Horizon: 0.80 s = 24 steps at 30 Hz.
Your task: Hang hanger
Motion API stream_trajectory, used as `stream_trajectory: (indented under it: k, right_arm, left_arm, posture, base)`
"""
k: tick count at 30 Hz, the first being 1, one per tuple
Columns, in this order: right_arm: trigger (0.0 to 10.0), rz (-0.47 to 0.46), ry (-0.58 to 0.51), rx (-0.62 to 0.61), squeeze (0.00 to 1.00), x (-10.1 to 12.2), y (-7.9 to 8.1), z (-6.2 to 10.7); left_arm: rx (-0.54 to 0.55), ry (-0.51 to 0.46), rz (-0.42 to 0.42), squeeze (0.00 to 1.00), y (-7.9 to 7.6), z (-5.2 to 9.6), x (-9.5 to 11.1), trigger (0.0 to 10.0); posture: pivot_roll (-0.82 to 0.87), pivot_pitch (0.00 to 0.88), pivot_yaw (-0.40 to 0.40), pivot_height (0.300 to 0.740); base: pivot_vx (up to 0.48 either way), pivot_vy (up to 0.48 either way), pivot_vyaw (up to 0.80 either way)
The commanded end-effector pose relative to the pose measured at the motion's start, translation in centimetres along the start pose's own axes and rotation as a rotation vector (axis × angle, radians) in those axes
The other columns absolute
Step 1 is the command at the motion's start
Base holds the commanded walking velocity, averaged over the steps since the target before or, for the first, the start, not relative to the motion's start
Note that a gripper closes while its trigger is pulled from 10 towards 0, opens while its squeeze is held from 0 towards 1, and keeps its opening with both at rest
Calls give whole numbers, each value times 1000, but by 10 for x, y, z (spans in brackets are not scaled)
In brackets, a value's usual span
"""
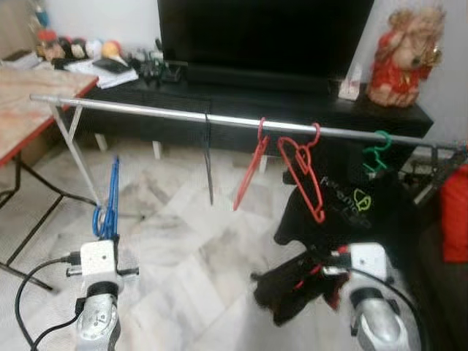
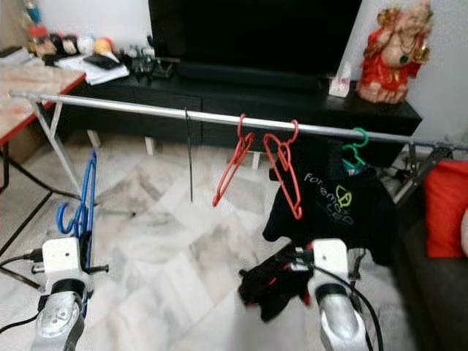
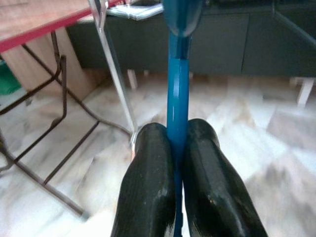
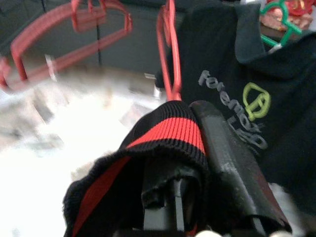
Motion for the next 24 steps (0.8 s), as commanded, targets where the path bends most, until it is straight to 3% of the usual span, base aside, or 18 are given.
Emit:
stream_trajectory:
  k: [1,8,20,24]
  right_arm:
    - [10000,10,8,13,0,1,2,-5]
    - [10000,14,-18,49,0,20,14,-30]
    - [10000,-36,56,16,0,8,22,-34]
    - [10000,-36,55,27,0,10,25,-36]
  left_arm:
    - [-3,-9,4,0,2,-4,5,10000]
    - [-99,7,12,0,-11,-9,7,10000]
    - [-169,64,21,0,-21,-1,-4,10000]
    - [-170,68,27,0,-22,-2,-4,10000]
  posture:
    - [-122,0,-22,740]
    - [-110,0,-16,740]
    - [-106,15,-16,740]
    - [-105,28,-17,740]
  base:
    - [-292,0,0]
    - [-251,0,0]
    - [0,0,0]
    - [0,0,-784]
Point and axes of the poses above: a point about 5 cm out from each wrist's last joint towards the gripper, its own z axis pointing back from the gripper into the wrist, its own x axis along the axis of the wrist's last joint, y = z × x, the point moved 5 cm from there along -z, pointing out of the wrist towards the gripper, and after that the axes turned 7 degrees about z, right-handed, at the moved point
